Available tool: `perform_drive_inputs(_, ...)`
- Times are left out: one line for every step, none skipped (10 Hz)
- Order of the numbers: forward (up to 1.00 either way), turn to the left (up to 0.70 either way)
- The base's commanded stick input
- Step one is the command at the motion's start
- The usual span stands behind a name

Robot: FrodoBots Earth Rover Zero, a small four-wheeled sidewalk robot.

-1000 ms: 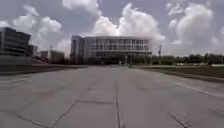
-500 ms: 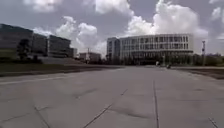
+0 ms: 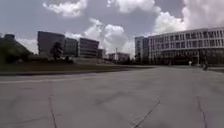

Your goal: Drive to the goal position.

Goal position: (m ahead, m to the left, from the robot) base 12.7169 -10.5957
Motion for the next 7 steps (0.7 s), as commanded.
perform_drive_inputs(0.7, -0.32)
perform_drive_inputs(0.7, -0.32)
perform_drive_inputs(0.7, -0.32)
perform_drive_inputs(0.7, -0.32)
perform_drive_inputs(0.7, -0.32)
perform_drive_inputs(0.7, -0.32)
perform_drive_inputs(0.7, -0.32)
